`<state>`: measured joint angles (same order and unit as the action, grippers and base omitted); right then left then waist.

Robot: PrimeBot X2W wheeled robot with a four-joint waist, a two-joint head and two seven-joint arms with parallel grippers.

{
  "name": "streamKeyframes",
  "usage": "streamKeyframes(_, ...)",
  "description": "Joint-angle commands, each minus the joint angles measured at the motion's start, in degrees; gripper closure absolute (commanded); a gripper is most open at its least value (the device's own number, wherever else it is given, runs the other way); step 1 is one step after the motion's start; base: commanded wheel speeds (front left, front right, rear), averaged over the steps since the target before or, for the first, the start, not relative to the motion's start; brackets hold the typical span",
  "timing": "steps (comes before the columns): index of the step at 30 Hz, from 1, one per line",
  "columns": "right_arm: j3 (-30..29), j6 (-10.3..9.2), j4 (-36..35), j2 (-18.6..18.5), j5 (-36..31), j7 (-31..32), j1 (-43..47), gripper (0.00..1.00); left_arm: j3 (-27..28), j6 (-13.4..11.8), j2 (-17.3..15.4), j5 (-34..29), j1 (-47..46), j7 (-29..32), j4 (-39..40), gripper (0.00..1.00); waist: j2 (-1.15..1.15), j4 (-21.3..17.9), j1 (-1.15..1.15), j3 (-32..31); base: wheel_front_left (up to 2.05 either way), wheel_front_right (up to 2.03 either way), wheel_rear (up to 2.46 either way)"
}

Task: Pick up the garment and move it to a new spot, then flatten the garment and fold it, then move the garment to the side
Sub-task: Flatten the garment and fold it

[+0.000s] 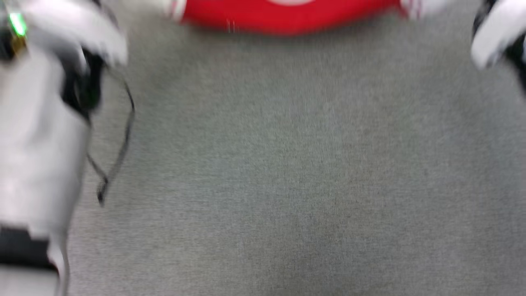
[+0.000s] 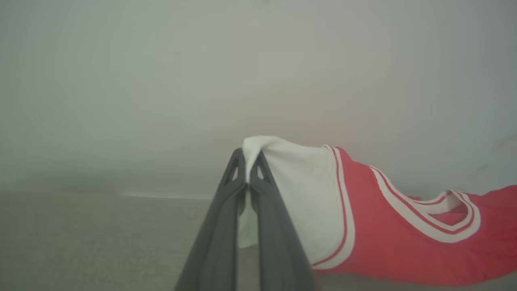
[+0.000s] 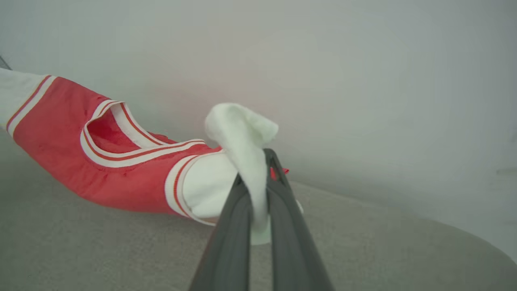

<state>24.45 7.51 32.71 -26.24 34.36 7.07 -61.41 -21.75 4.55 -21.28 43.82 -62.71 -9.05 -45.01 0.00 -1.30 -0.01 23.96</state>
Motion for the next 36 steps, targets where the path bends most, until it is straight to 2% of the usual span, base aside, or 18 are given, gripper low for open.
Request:
streamKeyframes(1,-0.69,-0.04,-1.62,-1.02,0.77,0.16,4.67,1.00,0.11,-0.51,-0.31,0.48,4.51,-0.61,1.51,1.00,0.00,1.27,0.01,-4.91,0.00,0.00,0.00)
streamKeyframes(4,-1.82,-0.04,-4.27,-1.71,1.11,0.60,10.92,1.00,0.63,-1.30,-0.65,1.51,10.53,-1.28,4.40,1.00,0.00,1.60,0.01,-7.02,0.00,0.00,0.00)
streamKeyframes(9,-7.50,-0.04,-10.61,-1.51,1.09,1.26,26.30,1.00,1.01,-4.83,-2.44,2.73,25.36,-1.29,13.94,1.00,0.00,2.44,0.01,-11.47,0.00,0.00,0.00)
streamKeyframes(20,-19.63,-0.04,-25.27,6.87,-4.35,6.39,56.61,1.00,1.38,-15.98,-6.99,5.87,55.72,3.67,37.68,1.00,0.00,2.04,0.01,-18.15,0.00,0.00,0.00)
streamKeyframes(27,-25.97,-0.04,-32.32,13.53,-8.36,10.35,73.24,1.00,0.83,-21.82,-9.16,6.23,69.01,6.04,43.68,1.00,0.00,2.89,0.01,-20.81,0.00,0.00,0.00)
streamKeyframes(32,-27.25,-0.04,-34.58,15.75,-11.27,13.70,80.13,1.00,0.09,-23.88,-10.06,5.53,72.64,6.61,45.10,1.00,0.00,3.57,0.01,-20.86,0.00,0.00,0.00)
streamKeyframes(33,-26.86,-0.04,-34.79,15.80,-11.30,14.63,80.71,0.83,-0.27,-24.08,-9.86,5.22,72.80,6.51,45.42,1.00,0.00,3.67,0.01,-20.82,0.00,0.00,0.00)
streamKeyframes(34,-26.94,-0.03,-35.27,15.84,-11.09,14.99,80.91,0.23,-0.60,-24.14,-9.56,5.05,72.78,6.36,45.80,1.00,0.00,3.81,0.01,-20.61,0.00,0.00,0.00)
streamKeyframes(35,-27.28,-0.04,-35.55,15.87,-10.94,15.30,80.69,0.00,-1.02,-24.22,-9.30,4.64,72.48,6.26,46.11,1.00,0.00,3.99,0.01,-20.40,0.00,0.00,0.00)
streamKeyframes(36,-27.28,-0.04,-35.63,15.68,-10.66,15.80,80.31,0.00,-1.39,-24.18,-9.13,4.26,72.07,6.17,46.37,1.00,0.00,4.19,0.01,-20.19,0.00,0.00,0.00)
